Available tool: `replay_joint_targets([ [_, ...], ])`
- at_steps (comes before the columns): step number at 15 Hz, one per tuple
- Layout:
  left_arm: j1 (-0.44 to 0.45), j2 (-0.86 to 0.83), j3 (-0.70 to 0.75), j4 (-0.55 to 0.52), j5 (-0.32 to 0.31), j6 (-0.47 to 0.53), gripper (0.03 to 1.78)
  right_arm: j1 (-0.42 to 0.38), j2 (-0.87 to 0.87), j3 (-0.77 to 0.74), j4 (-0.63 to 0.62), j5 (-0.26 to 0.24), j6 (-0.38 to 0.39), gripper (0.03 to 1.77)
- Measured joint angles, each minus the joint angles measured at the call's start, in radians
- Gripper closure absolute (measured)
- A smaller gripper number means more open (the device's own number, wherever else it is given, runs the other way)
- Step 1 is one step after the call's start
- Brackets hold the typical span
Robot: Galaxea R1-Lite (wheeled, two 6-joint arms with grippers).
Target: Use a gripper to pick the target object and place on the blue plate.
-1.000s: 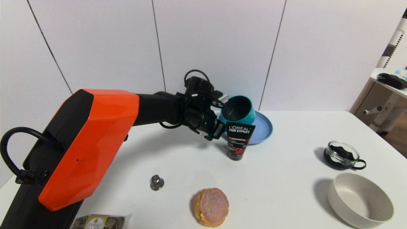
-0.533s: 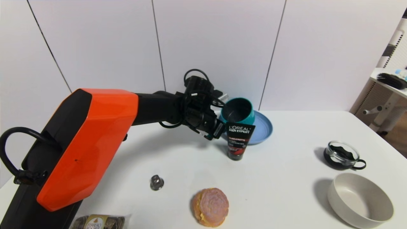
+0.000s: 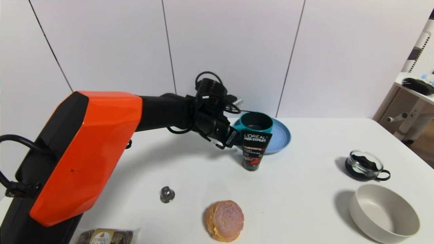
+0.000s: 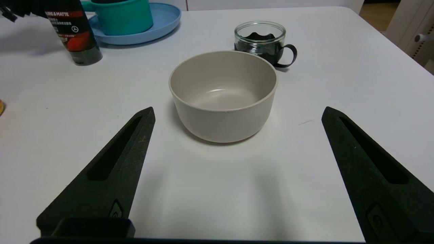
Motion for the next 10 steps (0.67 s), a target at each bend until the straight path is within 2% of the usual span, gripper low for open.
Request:
replay_joint_targets([
  [6,0.02,-0.222,0.068,0.197,0.007,0.063,0.32,0.0,0.0,0.0,0.0,0.0,0.0,0.1],
  [10,0.059,-0.471,0.245,0.235,0.009,0.07,0.23,0.0,0.0,0.0,0.0,0.0,0.0,0.1],
])
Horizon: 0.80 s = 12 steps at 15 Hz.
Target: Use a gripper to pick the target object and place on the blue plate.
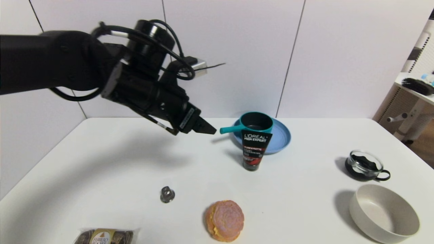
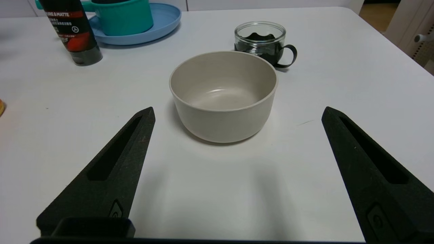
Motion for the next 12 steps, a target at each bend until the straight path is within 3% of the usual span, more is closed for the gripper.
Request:
replay_joint_targets([
  [8,0.158,-0.666,0.583,-0.044,0.011,-0.006,0.15,0.0,0.0,0.0,0.0,0.0,0.0,0.1],
  [12,0.281,-1.009,0.93,-0.217,0.021,-0.021,0.14,0.0,0.0,0.0,0.0,0.0,0.0,0.1],
])
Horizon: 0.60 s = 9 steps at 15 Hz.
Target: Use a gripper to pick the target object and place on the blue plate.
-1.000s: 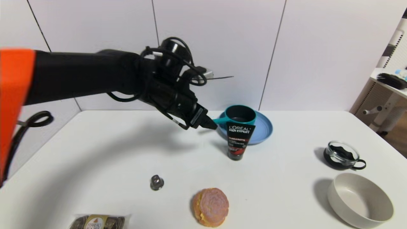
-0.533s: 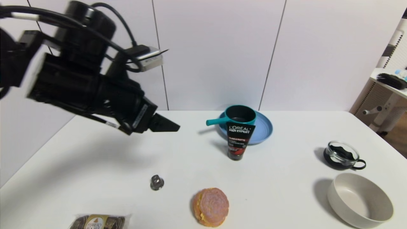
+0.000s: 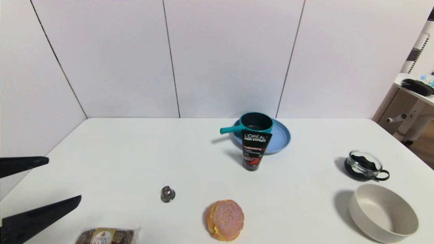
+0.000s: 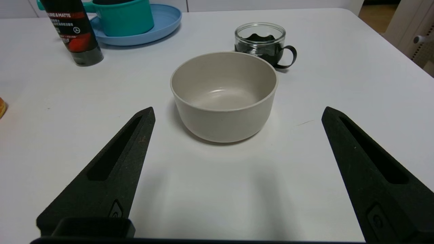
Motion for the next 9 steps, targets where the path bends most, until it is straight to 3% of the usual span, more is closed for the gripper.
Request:
replay_joint_targets([
  [4,0.12,-0.291,0.274,-0.189,0.002,-0.012,0.12,0.0,0.0,0.0,0.001,0.0,0.0,0.1],
  [9,0.179,-0.531,0.495,-0.251,0.007,-0.032,0.12,0.0,0.0,0.0,0.0,0.0,0.0,0.1],
])
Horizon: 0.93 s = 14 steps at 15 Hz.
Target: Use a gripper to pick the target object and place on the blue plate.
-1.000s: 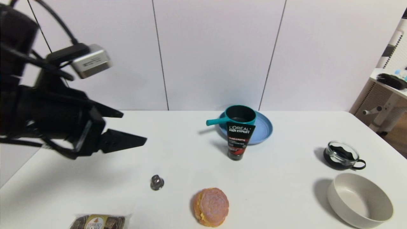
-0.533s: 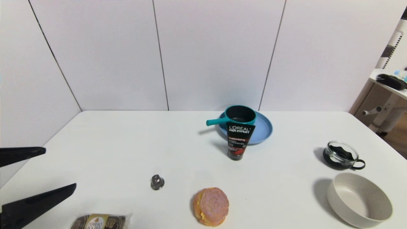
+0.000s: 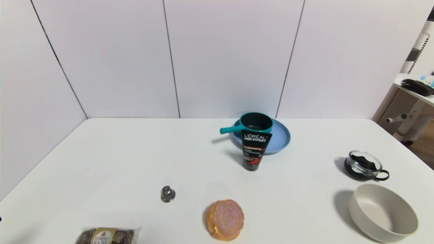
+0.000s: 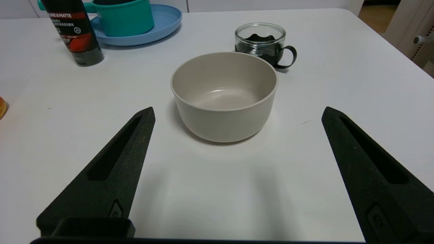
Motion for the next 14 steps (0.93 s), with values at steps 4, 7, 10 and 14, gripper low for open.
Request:
replay_joint_targets([
  [4,0.073,-0.123,0.069,-0.002,0.002,0.001,0.12,0.0,0.0,0.0,0.0,0.0,0.0,0.1],
  [7,0.087,-0.255,0.21,-0.032,0.049,0.001,0.12,0.0,0.0,0.0,0.0,0.0,0.0,0.1],
  [10,0.091,-0.306,0.289,-0.062,0.163,-0.036,0.12,0.0,0.0,0.0,0.0,0.0,0.0,0.1],
  [14,0.092,-0.321,0.303,-0.059,0.172,-0.111,0.12,0.0,0.0,0.0,0.0,0.0,0.0,0.1],
])
